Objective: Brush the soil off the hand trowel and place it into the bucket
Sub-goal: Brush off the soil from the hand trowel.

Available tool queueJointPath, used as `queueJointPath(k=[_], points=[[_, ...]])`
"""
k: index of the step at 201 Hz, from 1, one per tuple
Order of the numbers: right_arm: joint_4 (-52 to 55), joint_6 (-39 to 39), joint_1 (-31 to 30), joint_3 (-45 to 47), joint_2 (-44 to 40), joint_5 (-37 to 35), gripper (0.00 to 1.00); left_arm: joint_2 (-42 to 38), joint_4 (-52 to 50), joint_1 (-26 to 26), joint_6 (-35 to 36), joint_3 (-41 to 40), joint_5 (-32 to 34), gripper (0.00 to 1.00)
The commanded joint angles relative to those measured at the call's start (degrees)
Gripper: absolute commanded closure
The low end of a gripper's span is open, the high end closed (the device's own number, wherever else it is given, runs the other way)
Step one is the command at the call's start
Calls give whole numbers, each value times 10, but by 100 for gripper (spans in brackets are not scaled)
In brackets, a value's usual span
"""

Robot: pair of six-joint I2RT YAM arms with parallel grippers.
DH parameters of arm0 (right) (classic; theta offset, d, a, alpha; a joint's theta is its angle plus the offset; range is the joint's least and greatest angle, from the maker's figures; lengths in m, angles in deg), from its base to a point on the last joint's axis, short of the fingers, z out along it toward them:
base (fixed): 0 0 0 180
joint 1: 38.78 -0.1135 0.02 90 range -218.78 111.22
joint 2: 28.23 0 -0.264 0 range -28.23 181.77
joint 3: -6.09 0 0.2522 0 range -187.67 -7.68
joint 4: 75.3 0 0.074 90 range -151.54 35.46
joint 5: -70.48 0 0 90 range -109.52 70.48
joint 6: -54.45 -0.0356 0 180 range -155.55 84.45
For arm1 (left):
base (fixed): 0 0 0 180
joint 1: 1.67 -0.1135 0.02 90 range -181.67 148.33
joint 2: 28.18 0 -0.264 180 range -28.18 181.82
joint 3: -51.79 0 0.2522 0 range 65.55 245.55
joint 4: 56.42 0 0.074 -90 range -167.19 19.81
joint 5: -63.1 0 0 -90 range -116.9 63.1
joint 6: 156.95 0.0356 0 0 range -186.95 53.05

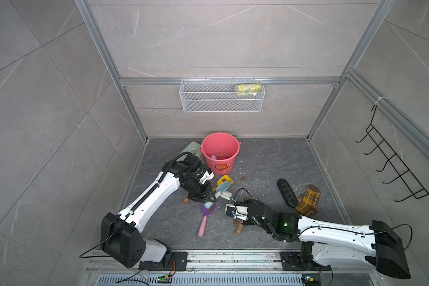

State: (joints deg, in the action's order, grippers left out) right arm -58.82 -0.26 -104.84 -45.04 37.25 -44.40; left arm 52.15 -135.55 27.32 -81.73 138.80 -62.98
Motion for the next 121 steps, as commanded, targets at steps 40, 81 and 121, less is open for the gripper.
queueJointPath(k=[40,81,121], points=[[14,-13,31,-17,4,-50,100,12,-53,1,36,47,7,100],[59,-23,-3,-24,-8,4,100,22,-60,3,52,58,27,100],[55,-9,-13,-42,-12,15,100,31,-69,24,65,55,65,100]])
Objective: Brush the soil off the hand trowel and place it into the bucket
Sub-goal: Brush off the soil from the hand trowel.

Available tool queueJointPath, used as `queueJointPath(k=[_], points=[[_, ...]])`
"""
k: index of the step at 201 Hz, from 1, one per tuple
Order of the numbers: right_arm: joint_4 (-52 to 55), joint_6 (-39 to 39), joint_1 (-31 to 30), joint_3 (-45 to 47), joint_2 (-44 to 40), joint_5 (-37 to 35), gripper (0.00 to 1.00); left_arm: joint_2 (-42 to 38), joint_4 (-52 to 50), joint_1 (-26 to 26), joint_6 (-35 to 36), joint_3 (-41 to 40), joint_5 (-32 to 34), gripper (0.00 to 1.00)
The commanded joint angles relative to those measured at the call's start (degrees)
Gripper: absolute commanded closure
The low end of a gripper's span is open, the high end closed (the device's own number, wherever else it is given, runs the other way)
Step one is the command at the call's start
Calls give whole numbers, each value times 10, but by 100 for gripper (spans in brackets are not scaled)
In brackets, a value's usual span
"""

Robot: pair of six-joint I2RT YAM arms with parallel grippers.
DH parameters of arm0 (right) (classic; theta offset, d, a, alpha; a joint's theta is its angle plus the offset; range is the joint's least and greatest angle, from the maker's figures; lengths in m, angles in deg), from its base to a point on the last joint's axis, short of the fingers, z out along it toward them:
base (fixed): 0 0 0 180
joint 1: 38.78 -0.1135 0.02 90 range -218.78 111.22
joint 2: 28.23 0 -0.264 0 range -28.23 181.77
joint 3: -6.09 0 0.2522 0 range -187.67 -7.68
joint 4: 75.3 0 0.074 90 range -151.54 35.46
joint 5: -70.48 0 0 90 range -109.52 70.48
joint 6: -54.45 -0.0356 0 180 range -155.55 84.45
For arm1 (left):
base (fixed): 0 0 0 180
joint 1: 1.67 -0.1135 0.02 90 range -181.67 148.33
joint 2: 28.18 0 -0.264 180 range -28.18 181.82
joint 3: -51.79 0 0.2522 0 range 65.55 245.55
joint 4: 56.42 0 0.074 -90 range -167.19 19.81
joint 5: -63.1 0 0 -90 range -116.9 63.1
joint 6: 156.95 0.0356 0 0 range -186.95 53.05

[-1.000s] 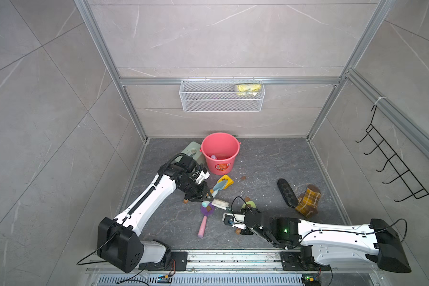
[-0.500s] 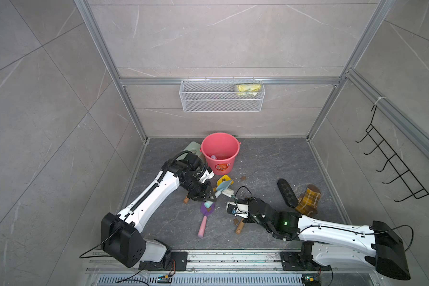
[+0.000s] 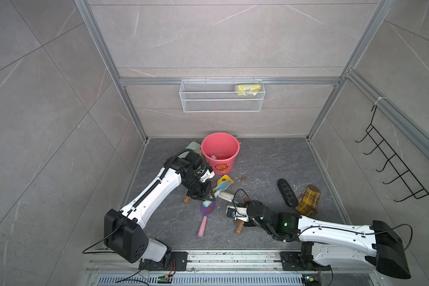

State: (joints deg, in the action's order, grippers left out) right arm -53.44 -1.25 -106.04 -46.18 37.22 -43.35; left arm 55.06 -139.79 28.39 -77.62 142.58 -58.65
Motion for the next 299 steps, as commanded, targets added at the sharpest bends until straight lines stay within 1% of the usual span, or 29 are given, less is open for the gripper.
queueJointPath(k=[1,31,89,111,142,174,195,210,220,233,260,299], points=[[2,1,-1,-32,-12,3,100,3,-27,14,24,17,23,100],[7,13,10,-48,5,-34,100,10,-33,29,32,16,42,100],[56,-12,75,-73,15,-76,100,9,-34,34,39,22,65,100],[88,-26,82,-87,28,-92,100,4,-35,34,41,30,77,100],[139,-64,74,-87,21,-61,100,-7,-24,33,33,40,99,100],[185,-87,36,-93,22,-52,100,-12,-9,34,27,46,110,100],[169,-76,10,-92,8,-3,100,-7,-9,36,39,45,121,100],[147,-74,7,-93,-9,34,100,-4,-11,45,49,44,147,100],[137,-73,7,-98,-11,45,100,-3,-11,53,55,42,159,100],[150,-75,7,-115,-2,44,100,0,-11,63,60,40,172,100],[151,-67,7,-125,12,17,100,6,-14,87,70,37,200,100],[149,-68,26,-132,22,-12,100,13,-18,103,79,36,213,100]])
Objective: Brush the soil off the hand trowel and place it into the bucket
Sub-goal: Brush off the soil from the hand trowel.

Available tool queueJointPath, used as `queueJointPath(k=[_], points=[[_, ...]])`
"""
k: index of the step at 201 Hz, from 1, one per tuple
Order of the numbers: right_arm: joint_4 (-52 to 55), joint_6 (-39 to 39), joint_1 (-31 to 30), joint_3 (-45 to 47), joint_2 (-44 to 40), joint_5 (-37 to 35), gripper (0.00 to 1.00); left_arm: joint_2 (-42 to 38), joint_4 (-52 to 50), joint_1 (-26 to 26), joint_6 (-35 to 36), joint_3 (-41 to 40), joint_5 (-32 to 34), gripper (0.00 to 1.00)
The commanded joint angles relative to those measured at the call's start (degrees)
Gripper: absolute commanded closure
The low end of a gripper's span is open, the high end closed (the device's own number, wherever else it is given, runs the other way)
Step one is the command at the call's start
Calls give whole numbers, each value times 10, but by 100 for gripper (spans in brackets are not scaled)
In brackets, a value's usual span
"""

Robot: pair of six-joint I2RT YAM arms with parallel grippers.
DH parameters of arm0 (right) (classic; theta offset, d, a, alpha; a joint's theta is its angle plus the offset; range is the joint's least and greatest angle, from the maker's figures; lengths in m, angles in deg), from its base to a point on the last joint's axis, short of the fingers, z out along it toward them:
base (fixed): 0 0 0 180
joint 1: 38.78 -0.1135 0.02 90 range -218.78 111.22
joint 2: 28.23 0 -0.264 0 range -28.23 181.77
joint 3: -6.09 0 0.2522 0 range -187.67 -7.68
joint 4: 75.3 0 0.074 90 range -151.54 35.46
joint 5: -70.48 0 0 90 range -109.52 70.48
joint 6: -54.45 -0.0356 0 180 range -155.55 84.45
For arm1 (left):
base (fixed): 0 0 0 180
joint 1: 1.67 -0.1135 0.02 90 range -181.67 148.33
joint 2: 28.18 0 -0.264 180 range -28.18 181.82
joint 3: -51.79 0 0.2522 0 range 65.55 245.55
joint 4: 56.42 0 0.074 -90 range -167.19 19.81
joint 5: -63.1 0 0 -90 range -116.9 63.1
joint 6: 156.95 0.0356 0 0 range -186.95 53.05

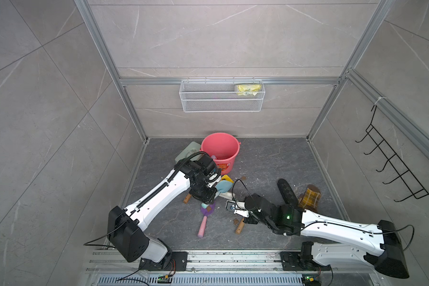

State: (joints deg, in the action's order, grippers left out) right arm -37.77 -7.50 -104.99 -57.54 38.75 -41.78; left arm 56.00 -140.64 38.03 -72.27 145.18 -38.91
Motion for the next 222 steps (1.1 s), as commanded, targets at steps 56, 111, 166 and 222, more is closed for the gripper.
queueJointPath(k=[56,111,166,222], points=[[-10,-25,83,-6,-6,-34,100,-1,-15,6,37,10,14,100],[20,-61,68,20,-16,13,100,-13,-1,-1,17,17,14,100],[5,-55,10,16,-44,57,100,2,2,-3,21,11,36,100],[-13,-45,19,-1,-25,2,100,7,14,7,18,-3,26,100]])
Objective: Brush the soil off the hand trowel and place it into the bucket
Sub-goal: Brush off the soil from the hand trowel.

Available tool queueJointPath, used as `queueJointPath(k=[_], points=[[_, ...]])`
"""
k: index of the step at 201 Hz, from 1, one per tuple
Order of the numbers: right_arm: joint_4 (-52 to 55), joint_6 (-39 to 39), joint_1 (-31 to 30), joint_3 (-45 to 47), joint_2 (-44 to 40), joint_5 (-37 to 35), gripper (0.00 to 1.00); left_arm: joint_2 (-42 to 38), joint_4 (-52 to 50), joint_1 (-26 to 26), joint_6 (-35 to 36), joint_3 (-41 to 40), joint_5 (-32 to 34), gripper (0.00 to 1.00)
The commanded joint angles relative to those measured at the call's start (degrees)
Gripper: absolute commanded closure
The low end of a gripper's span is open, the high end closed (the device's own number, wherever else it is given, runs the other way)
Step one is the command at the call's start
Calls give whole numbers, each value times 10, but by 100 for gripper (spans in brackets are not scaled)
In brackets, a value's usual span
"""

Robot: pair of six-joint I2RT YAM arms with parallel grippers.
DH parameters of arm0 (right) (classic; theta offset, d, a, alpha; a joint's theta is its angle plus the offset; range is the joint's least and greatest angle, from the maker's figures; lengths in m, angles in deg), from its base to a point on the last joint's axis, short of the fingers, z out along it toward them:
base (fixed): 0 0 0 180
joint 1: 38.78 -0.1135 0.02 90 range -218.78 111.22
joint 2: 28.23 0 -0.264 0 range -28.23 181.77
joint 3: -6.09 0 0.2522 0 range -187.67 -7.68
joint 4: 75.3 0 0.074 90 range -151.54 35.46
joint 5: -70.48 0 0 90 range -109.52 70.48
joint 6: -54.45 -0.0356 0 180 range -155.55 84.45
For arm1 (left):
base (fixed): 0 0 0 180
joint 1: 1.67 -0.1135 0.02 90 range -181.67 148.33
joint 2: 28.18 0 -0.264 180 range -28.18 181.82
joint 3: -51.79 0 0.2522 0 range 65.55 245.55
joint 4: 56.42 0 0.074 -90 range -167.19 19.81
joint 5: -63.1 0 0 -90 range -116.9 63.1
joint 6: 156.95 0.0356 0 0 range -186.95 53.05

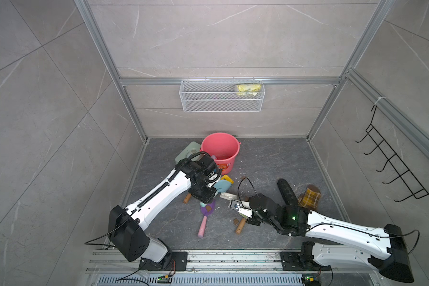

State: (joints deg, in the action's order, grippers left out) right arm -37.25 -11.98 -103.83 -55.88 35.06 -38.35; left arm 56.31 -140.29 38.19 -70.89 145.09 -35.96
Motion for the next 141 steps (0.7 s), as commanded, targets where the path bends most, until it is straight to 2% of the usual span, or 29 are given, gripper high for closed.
queueJointPath(k=[1,49,88,113,141], points=[[-17,-1,8,-18,12,-32,100,4,11,6,4,-3,-3,100],[-16,-22,51,-19,11,-42,100,2,14,7,5,-3,-9,100],[4,-46,78,-19,30,-90,100,-13,26,-4,-8,4,-47,100],[24,-50,72,-11,34,-63,100,-25,41,-37,-21,-3,-85,100],[0,-21,15,15,8,-12,100,-23,42,-43,-29,-3,-88,100]])
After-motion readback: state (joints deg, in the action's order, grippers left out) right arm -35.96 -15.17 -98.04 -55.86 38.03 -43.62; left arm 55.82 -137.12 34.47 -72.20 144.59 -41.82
